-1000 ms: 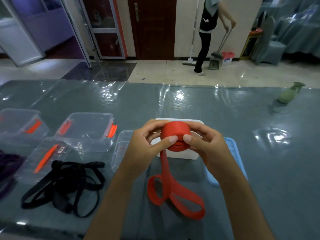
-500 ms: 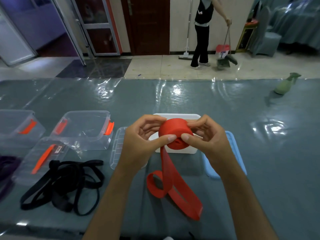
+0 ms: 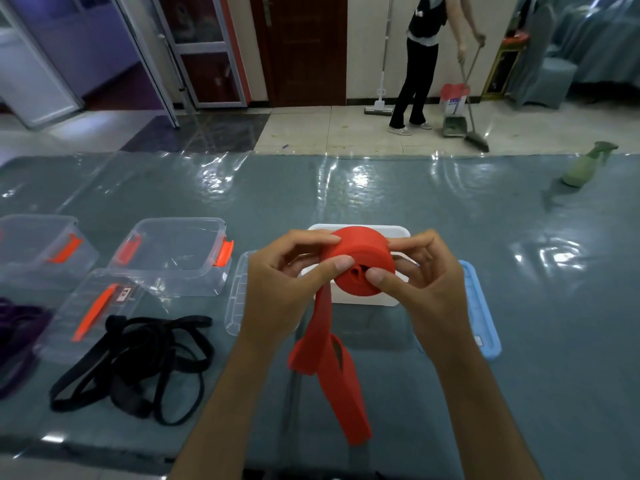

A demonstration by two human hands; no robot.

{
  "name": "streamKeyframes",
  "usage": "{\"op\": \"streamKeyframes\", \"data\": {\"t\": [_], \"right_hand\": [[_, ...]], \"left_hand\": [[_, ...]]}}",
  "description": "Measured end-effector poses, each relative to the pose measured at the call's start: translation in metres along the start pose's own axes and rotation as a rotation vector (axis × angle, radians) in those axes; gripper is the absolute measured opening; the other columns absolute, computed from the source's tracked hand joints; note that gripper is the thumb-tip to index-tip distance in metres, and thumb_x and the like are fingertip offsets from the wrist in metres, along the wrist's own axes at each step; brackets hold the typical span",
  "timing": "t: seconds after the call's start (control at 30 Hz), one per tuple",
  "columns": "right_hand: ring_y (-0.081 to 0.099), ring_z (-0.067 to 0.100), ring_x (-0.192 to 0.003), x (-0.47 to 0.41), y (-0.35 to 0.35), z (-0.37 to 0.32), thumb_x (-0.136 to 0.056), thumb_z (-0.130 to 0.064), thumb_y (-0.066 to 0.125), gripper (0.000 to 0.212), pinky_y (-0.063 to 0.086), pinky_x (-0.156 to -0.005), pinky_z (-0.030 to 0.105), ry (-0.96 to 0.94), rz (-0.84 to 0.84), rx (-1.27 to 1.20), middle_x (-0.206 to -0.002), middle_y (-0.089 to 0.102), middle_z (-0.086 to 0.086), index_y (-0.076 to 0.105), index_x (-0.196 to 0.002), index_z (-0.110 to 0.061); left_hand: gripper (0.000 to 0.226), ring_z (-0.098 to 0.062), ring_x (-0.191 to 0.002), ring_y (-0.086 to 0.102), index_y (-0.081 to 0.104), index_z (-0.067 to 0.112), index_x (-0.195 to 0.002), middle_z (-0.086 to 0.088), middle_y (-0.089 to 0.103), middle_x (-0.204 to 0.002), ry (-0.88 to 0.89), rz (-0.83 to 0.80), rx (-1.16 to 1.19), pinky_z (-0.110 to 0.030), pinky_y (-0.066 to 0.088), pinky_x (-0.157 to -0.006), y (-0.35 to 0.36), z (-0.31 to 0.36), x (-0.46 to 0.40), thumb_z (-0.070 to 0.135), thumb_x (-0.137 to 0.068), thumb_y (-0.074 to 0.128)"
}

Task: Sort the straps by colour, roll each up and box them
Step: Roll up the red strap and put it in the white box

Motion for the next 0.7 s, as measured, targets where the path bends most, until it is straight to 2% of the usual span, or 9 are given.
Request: {"op": "streamKeyframes", "data": {"t": [0.07,0.13,0.23,0.33,0.37,0.43,0.53,0.6,0.7], "right_hand": [[0.074,0.032,-0.108,0.002,0.004,0.000,-0.075,-0.032,0.094,0.049,0.062,-0.082,0.037,-0.022,0.010,-0.058,-0.122,0.069,0.018,0.071,-0.118,-0.026],[0.073,0.031,-0.111,0.003,0.008,0.000,-0.077,-0.031,0.092,0.050,0.061,-0.086,0.037,-0.010,0.012,-0.119,-0.125,0.071,0.012,0.073,-0.122,-0.026],[0.074,0.033,-0.108,-0.001,0.009,-0.004,-0.073,-0.027,0.094,0.040,0.062,-0.084,0.040,0.045,-0.044,-0.115,-0.121,0.073,0.010,0.072,-0.105,-0.024],[0.077,0.036,-0.093,-0.011,0.006,-0.011,-0.067,-0.024,0.092,0.033,0.063,-0.077,0.041,0.084,-0.037,-0.014,-0.107,0.072,0.026,0.063,-0.083,-0.024],[0.077,0.036,-0.091,-0.014,0.007,-0.013,-0.068,-0.025,0.091,0.031,0.063,-0.076,0.042,0.084,-0.039,-0.001,-0.104,0.072,0.027,0.064,-0.083,-0.024],[0.078,0.032,-0.093,-0.019,0.014,-0.018,-0.073,-0.024,0.089,0.030,0.063,-0.076,0.038,0.055,-0.055,-0.023,-0.103,0.076,0.017,0.072,-0.098,-0.028],[0.077,0.024,-0.101,-0.025,0.027,-0.023,-0.079,-0.023,0.089,0.036,0.062,-0.079,0.029,-0.019,-0.042,-0.096,-0.113,0.078,0.006,0.077,-0.112,-0.028],[0.077,0.025,-0.101,-0.028,0.036,-0.024,-0.079,-0.031,0.089,0.037,0.062,-0.081,0.031,-0.023,-0.028,-0.160,-0.117,0.077,0.006,0.077,-0.114,-0.026],[0.075,0.029,-0.099,-0.029,0.045,-0.026,-0.078,-0.031,0.091,0.032,0.061,-0.080,0.034,-0.004,-0.009,-0.165,-0.115,0.075,0.008,0.075,-0.104,-0.023]], "left_hand": [[0.037,-0.010,-0.110,0.073,0.073,0.014,-0.116,0.002,0.078,-0.111,-0.008,-0.094,0.056,-0.021,0.057,-0.093,-0.001,0.000,-0.001,0.009,-0.081,0.085],[0.047,-0.009,-0.114,0.072,0.068,0.013,-0.128,0.002,0.074,-0.119,-0.055,-0.177,0.109,-0.021,0.056,-0.095,-0.007,0.001,-0.002,0.006,-0.083,0.078],[0.046,-0.013,-0.107,0.074,0.077,0.014,-0.123,-0.002,0.077,-0.113,-0.048,-0.186,0.110,-0.023,0.057,-0.092,-0.011,0.003,-0.005,-0.001,-0.079,0.080],[0.046,-0.014,-0.101,0.076,0.082,0.032,-0.107,0.001,0.080,-0.106,-0.046,-0.093,0.083,-0.023,0.059,-0.088,-0.012,0.007,-0.008,0.004,-0.071,0.090],[0.040,-0.016,-0.101,0.077,0.082,0.033,-0.103,0.001,0.080,-0.105,-0.036,-0.068,0.070,-0.024,0.059,-0.088,-0.012,0.008,-0.010,0.012,-0.070,0.092],[0.029,-0.017,-0.102,0.077,0.080,0.032,-0.100,0.002,0.080,-0.106,-0.011,-0.040,0.046,-0.025,0.059,-0.088,-0.010,0.009,-0.012,0.023,-0.074,0.086],[0.027,-0.013,-0.112,0.073,0.079,0.025,-0.107,0.000,0.077,-0.117,-0.028,-0.070,0.095,-0.024,0.057,-0.093,-0.014,0.014,-0.019,0.021,-0.081,0.078],[0.035,-0.019,-0.120,0.070,0.077,0.024,-0.120,-0.008,0.071,-0.128,-0.084,-0.148,0.112,-0.028,0.055,-0.097,-0.021,0.018,-0.024,0.021,-0.086,0.075],[0.038,-0.020,-0.117,0.072,0.077,0.036,-0.124,-0.006,0.075,-0.124,-0.089,-0.214,0.124,-0.028,0.056,-0.096,-0.030,0.030,-0.031,0.021,-0.089,0.073]]}}
Point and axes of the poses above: each hand's wrist, its own x-axis away from the middle knuckle, its own y-axis out of the palm, z = x × y, the point moved 2 cm from there along -x, towards the middle knuckle
